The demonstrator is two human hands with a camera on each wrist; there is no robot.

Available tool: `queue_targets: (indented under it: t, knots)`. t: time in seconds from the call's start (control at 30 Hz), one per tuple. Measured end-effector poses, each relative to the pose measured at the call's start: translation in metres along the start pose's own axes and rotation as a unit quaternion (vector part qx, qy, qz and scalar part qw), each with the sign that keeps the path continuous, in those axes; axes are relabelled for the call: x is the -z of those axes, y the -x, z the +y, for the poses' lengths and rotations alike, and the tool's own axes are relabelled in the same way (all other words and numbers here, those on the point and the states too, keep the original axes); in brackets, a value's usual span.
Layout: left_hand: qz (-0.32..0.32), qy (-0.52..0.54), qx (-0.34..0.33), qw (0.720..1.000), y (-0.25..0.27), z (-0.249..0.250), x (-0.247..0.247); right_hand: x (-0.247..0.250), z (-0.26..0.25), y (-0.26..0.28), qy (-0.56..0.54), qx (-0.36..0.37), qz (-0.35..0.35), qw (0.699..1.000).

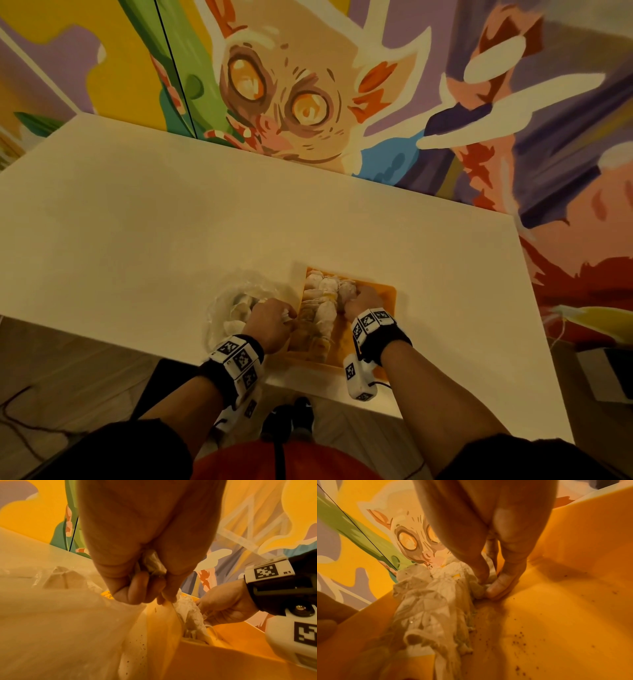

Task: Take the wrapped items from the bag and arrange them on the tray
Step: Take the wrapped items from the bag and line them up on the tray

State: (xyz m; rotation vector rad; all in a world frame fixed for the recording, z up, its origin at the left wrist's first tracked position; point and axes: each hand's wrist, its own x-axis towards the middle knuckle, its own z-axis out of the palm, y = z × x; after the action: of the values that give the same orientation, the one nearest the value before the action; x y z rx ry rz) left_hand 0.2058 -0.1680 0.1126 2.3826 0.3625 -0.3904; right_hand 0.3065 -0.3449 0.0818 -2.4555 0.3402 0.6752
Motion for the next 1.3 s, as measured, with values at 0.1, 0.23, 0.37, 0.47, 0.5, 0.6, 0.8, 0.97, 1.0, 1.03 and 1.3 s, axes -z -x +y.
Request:
queue_targets:
  t: [0.1,0.23,0.37,0.47,0.5,0.6,0.8,0.97,1.0,1.03,1.3]
  knots:
    - [0.000,0.008,0.006,1.000,-0.001,-0.003,-0.002,0.002,0.002,0.001,0.013,0.008,-0.006,1.000]
    - [0.009,0.032,0.020,0.999,0.000,-0.010,-0.004,0.005,0.005,0.002,0.013,0.017,-0.014,1.000]
    - [0.030,0.114,0.003,0.993,0.003,-0.011,0.001,0.010,0.010,0.005,-0.037,0.007,0.010,0.999]
    - [0.026,0.204,-0.005,0.979,0.008,-0.009,0.009,0.015,0.006,0.015,-0.072,0.056,0.051,0.995]
    - [0.020,0.225,-0.007,0.974,0.009,-0.008,0.011,0.016,0.003,0.020,-0.084,0.086,0.061,0.991]
    - [0.001,0.269,-0.016,0.963,0.012,-0.003,0.017,0.017,-0.012,0.042,-0.133,0.188,0.049,0.972]
    - [-0.026,0.294,-0.061,0.953,0.019,0.007,0.024,0.007,-0.034,0.076,-0.123,0.303,-0.111,0.938]
    - [-0.036,0.306,-0.070,0.949,0.024,0.009,0.026,0.000,-0.036,0.079,-0.094,0.287,-0.092,0.949]
    - [-0.037,0.313,-0.065,0.947,0.024,0.009,0.027,0.000,-0.036,0.079,-0.098,0.282,-0.089,0.950]
    - [-0.037,0.319,-0.059,0.945,0.025,0.008,0.027,-0.001,-0.034,0.079,-0.102,0.276,-0.089,0.951]
    - [-0.006,0.341,-0.038,0.939,0.026,0.001,0.027,0.001,-0.029,0.083,-0.260,0.211,-0.093,0.937]
